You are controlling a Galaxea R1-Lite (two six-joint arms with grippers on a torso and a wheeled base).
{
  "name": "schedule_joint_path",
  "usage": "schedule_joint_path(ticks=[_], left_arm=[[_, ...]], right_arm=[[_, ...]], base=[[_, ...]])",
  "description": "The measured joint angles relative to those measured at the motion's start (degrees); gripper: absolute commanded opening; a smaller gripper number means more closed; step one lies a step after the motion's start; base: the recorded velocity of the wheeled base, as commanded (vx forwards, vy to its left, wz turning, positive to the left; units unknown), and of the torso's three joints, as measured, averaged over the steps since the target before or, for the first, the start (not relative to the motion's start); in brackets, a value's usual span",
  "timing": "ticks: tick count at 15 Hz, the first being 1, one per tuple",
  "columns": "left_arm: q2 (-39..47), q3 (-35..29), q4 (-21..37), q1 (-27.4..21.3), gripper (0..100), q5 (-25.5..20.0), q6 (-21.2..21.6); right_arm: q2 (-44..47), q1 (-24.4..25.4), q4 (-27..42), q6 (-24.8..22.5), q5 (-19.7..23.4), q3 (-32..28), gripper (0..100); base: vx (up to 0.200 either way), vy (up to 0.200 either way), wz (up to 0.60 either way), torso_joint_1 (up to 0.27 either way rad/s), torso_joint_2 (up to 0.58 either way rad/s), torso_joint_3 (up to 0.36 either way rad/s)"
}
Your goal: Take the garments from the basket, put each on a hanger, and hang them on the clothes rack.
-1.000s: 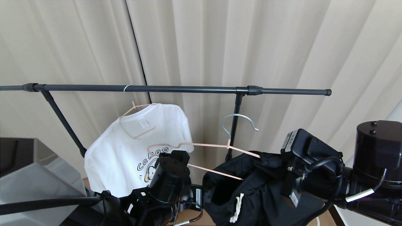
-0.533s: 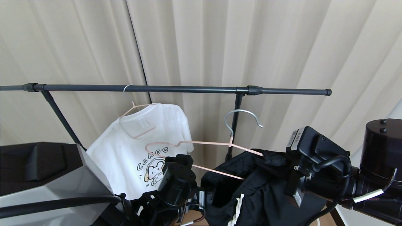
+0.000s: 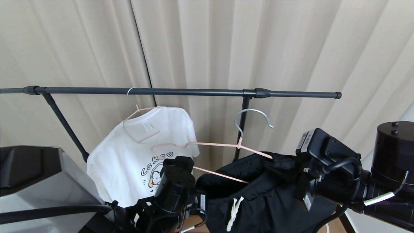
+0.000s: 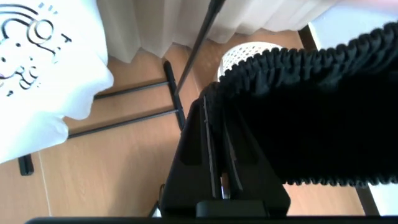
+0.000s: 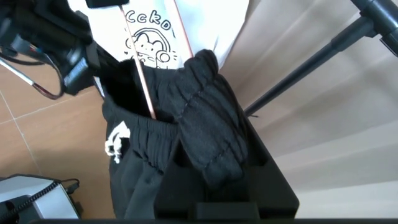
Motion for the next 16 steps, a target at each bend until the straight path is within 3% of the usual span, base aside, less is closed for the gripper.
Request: schedule_joint_path(ticks=[3, 10, 16], left_arm=[[-3.72, 1.99, -0.06, 0.79, 0, 0.13, 2.32], [-7.63, 4.29, -0.69, 4.55, 0, 0.95, 2.86], [-9.9, 7.88, -7.4, 10.0, 0, 0.9, 6.16]], right_arm=[[0.62, -0.52, -0.05, 0.57, 0.11, -0.02, 0], [1.04, -1.46, -0.1, 0.82, 0.24, 0.02, 0], [1.12, -2.18, -0.02, 0.77, 0.27, 0.38, 0]], base=[[0.0, 0.0, 0.0, 0.0, 0.0, 0.0], [0.0, 0.0, 0.0, 0.0, 0.0, 0.0], [0.0, 0.0, 0.0, 0.0, 0.0, 0.0]])
